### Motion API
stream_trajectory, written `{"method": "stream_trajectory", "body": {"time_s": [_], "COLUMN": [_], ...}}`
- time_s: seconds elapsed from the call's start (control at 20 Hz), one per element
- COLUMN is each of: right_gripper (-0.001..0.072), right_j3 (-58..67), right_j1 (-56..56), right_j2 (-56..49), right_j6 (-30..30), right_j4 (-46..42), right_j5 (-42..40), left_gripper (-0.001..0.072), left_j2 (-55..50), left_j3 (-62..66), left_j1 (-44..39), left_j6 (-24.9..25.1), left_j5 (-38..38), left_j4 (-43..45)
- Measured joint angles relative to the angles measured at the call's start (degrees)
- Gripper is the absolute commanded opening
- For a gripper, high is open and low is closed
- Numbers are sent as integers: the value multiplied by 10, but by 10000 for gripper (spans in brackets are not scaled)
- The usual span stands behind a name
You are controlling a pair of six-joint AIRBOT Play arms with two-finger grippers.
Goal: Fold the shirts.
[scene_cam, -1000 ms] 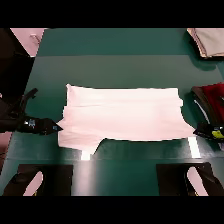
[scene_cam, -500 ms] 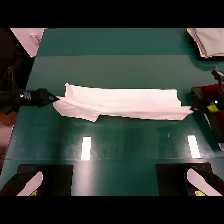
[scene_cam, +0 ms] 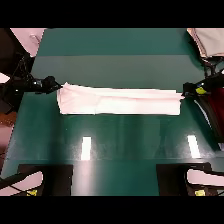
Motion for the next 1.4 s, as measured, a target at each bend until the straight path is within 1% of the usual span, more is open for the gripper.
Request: {"method": "stream_trajectory", "body": {"time_s": [0.05,0.1,0.15,0.3,0.4,0.45,0.5,0.65,0.75,0.9,1.1,1.2,1.25,1.35,1.4], "right_gripper": [221,497,544,544,544,544,544,544,544,544,538,501,437,418,275], "right_j3": [12,24,35,66,76,79,79,55,24,-36,-97,-114,-118,-122,-123], "right_j1": [1,0,-1,-19,-38,-51,-65,-110,-140,-172,-180,-168,-159,-140,-131], "right_j2": [-16,-32,-47,-76,-84,-87,-89,-91,-91,-92,-93,-93,-95,-101,-103], "right_j6": [2,3,4,5,-8,-16,-24,-47,-58,-94,-154,-175,-184,-193,-197], "right_j4": [0,4,16,70,108,120,127,147,155,188,263,290,301,313,317], "right_j5": [-3,-9,-16,-23,-4,17,33,82,90,80,43,26,19,11,9], "left_gripper": [496,504,503,502,499,348,21,25,25,24,25,25,24,24,24], "left_j2": [-10,-17,-23,-32,-34,-35,-36,-37,-37,-37,-37,-37,-37,-37,-37], "left_j3": [3,4,6,10,16,18,20,23,24,24,24,24,24,24,24], "left_j1": [0,2,1,1,1,1,0,0,-1,-20,-77,-110,-127,-157,-170], "left_j6": [5,7,9,14,15,16,16,25,30,34,36,37,37,36,34], "left_j5": [22,39,54,79,66,51,35,-14,-36,-54,-41,-25,-16,-3,1], "left_j4": [-6,-13,-20,-34,-38,-40,-42,-47,-52,-57,-59,-60,-60,-59,-58]}}
